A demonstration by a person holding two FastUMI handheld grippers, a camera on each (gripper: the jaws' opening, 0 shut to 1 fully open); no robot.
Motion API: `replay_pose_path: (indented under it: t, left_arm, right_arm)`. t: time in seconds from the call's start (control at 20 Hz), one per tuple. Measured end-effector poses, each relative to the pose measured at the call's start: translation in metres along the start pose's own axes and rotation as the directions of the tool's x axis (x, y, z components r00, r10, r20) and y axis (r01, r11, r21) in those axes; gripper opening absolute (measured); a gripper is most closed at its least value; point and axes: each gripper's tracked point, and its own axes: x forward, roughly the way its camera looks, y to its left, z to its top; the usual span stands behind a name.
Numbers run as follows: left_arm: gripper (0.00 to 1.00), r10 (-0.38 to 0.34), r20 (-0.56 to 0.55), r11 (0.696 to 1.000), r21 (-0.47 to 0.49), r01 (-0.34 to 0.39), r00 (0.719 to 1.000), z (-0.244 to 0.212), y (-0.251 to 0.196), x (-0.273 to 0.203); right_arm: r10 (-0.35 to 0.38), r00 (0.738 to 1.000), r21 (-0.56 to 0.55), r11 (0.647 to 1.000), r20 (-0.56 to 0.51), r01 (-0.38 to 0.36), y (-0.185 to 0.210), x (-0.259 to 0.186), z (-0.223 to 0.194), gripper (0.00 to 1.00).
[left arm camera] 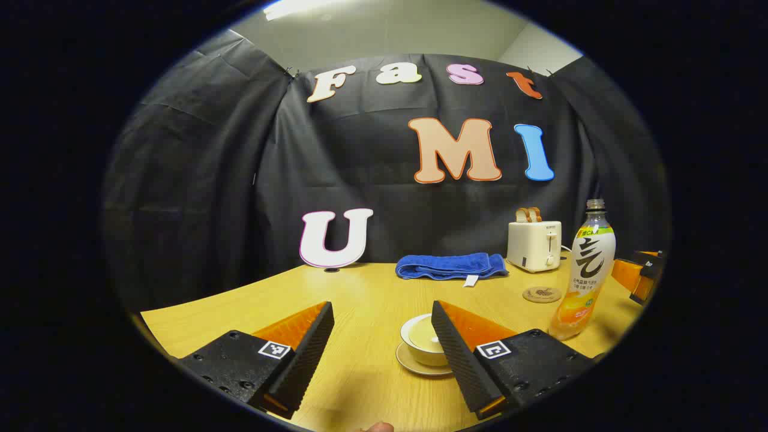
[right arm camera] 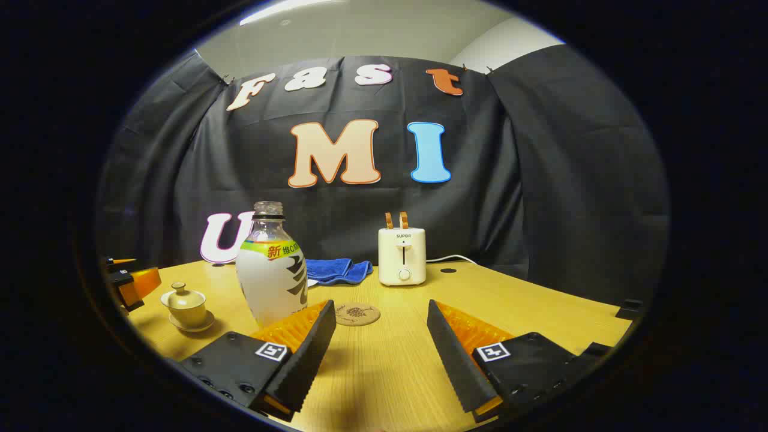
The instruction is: Open the teacup lid with one hand, grasp the water bottle and pour water into the teacup with the other hand; after pouring, place the water bottle on the coaster and then close the teacup lid.
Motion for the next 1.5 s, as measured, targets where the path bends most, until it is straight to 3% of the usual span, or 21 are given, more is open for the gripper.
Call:
replay_pose_path:
  t: [0.7, 1.2, 1.35, 1.5]
  left_arm:
    - [0.96, -0.014, -0.002, 1.000, 0.001, 0.014, 1.000, -0.001, -0.003, 0.000]
    - [0.96, -0.167, -0.025, 0.986, 0.005, 0.167, 0.986, 0.001, -0.046, 0.012]
    - [0.96, -0.225, -0.066, 0.974, -0.007, 0.225, 0.972, -0.006, -0.067, 0.021]
    - [0.95, -0.234, -0.128, 0.972, -0.013, 0.235, 0.964, -0.017, -0.074, 0.031]
  right_arm:
    - [0.030, 1.000, 0.000, 1.000, -0.006, -0.030, 0.006, 0.000, -0.001, 0.97]
    - [0.041, 0.999, 0.002, 0.999, -0.009, -0.041, 0.009, 0.000, -0.002, 0.96]
    - [0.046, 0.999, 0.002, 0.999, -0.009, -0.046, 0.009, -0.001, -0.001, 0.96]
    - [0.053, 0.999, 0.002, 0.999, -0.009, -0.053, 0.011, -0.001, -0.001, 0.96]
